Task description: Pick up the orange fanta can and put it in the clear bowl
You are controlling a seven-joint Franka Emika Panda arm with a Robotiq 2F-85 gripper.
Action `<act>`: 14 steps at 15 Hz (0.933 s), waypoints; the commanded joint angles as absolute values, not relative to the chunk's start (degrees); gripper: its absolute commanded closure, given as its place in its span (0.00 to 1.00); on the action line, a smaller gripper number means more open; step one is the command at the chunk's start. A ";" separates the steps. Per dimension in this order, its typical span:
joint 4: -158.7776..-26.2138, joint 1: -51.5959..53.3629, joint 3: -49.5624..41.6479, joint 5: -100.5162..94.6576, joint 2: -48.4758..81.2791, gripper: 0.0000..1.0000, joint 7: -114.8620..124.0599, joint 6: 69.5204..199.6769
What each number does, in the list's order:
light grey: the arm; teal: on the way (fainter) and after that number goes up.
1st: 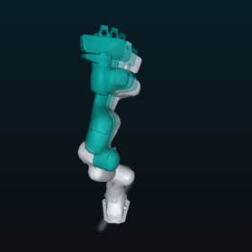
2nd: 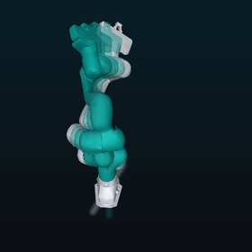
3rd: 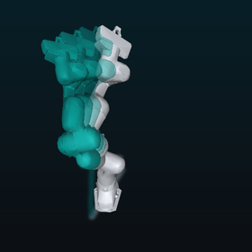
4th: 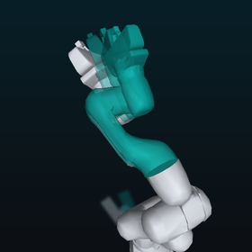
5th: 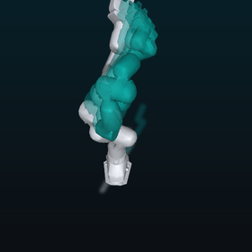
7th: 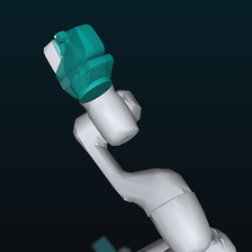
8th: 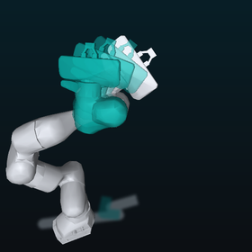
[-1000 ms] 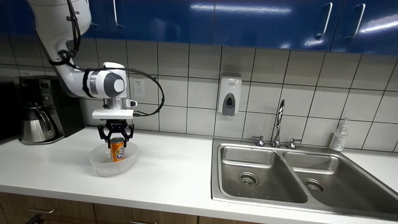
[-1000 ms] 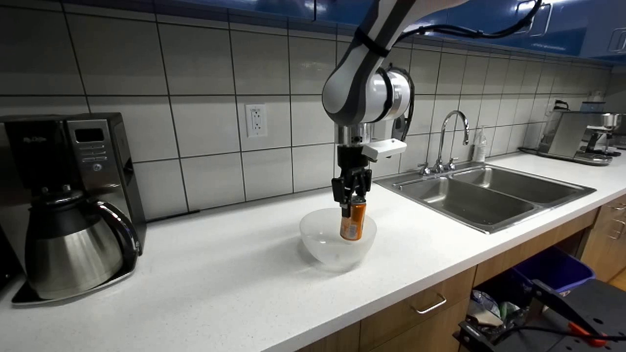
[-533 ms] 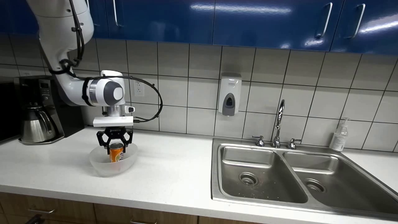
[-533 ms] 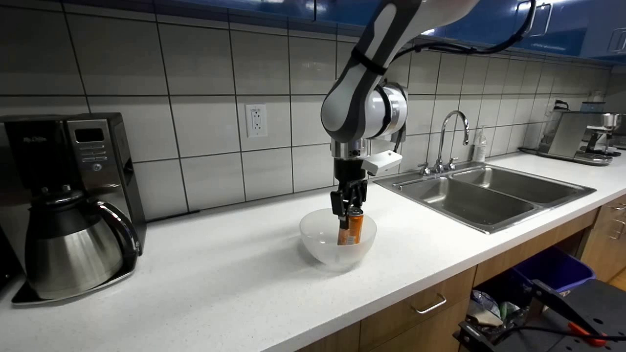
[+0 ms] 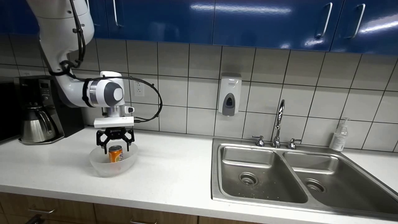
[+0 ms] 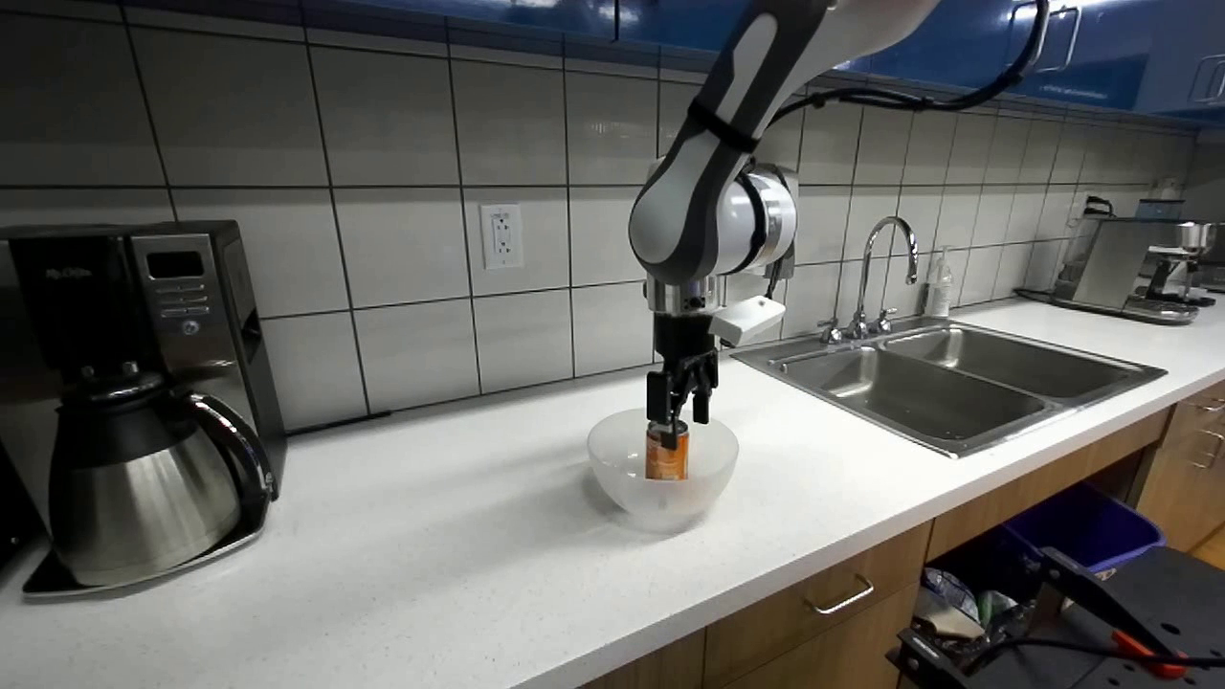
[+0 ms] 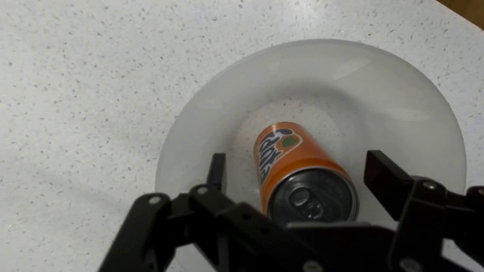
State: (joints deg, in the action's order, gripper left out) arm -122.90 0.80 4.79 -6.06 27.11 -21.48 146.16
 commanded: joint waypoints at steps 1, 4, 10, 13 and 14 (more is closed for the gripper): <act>-123.70 0.46 4.79 -7.78 25.17 0.00 -21.65 145.68; -124.23 -0.35 4.42 -7.03 22.27 0.00 -21.40 142.22; -128.64 -2.88 2.14 -5.22 11.48 0.00 -20.25 137.42; -131.40 -3.33 0.42 -4.93 6.61 0.00 -19.17 134.31; -132.47 -3.32 -0.16 -5.10 5.25 0.00 -18.41 133.45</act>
